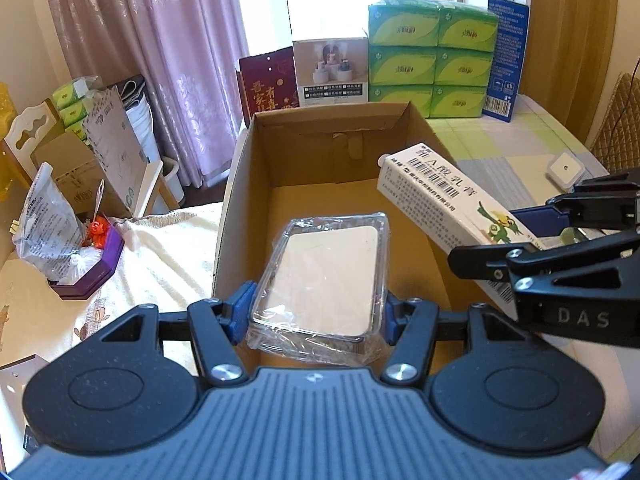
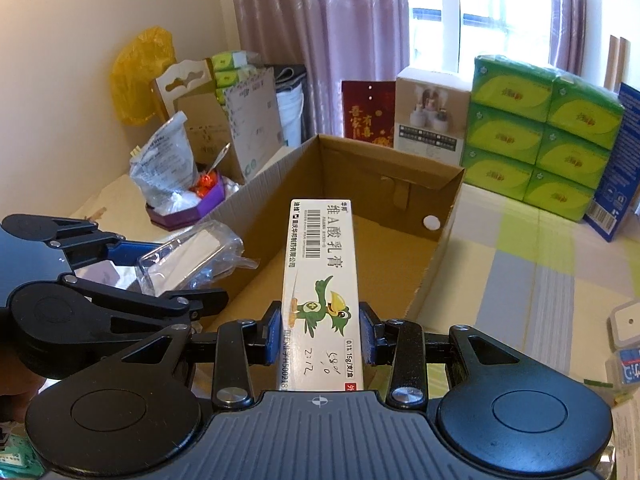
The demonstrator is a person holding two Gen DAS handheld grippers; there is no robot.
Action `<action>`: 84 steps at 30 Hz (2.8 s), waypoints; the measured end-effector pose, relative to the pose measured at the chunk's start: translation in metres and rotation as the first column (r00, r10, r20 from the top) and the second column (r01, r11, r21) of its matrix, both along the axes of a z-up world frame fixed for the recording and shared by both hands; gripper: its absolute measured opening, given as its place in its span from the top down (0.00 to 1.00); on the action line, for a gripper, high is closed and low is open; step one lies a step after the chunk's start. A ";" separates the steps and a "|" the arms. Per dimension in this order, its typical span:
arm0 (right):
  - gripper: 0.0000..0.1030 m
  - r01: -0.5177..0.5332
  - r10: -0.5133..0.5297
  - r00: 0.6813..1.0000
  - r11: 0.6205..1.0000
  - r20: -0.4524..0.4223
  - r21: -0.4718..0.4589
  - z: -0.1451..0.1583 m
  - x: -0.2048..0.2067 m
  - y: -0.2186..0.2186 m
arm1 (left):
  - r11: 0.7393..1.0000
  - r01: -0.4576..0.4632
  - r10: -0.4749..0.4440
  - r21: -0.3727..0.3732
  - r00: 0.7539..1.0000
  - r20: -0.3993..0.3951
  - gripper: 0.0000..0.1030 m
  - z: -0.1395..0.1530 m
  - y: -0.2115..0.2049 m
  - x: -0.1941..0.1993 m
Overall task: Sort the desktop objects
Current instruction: 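Carry both items over the cardboard box and open the left tool, then open the right tool to drop the ointment box into the cardboard box, then move both tools back to the remaining items on the table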
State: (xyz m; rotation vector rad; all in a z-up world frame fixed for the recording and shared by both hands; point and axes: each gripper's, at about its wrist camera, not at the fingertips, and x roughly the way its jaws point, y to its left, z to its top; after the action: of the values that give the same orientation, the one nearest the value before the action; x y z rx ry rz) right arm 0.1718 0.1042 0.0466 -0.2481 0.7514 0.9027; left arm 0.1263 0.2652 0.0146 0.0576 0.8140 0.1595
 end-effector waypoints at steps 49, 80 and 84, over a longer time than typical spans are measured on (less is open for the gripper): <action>0.45 0.098 -0.096 0.991 0.995 0.089 -0.009 0.021 -0.022 -0.045 | 1.000 -0.022 0.021 0.020 0.997 0.071 0.38 0.020 -0.020 -0.034; 0.38 0.209 -0.211 0.970 0.977 0.122 0.035 0.056 -0.043 -0.155 | 0.995 0.098 -0.098 0.005 0.988 0.116 0.28 0.055 -0.134 -0.059; 0.36 0.242 -0.244 0.963 0.970 0.112 0.037 0.054 -0.036 -0.175 | 0.992 0.125 -0.124 0.002 0.986 0.115 0.27 0.055 -0.153 -0.053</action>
State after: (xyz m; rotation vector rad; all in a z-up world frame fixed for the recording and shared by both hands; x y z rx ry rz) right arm 0.1356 -0.0712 0.1008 -0.1811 0.6474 0.6579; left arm 0.0733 0.1121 0.0696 0.0938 0.6936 0.0422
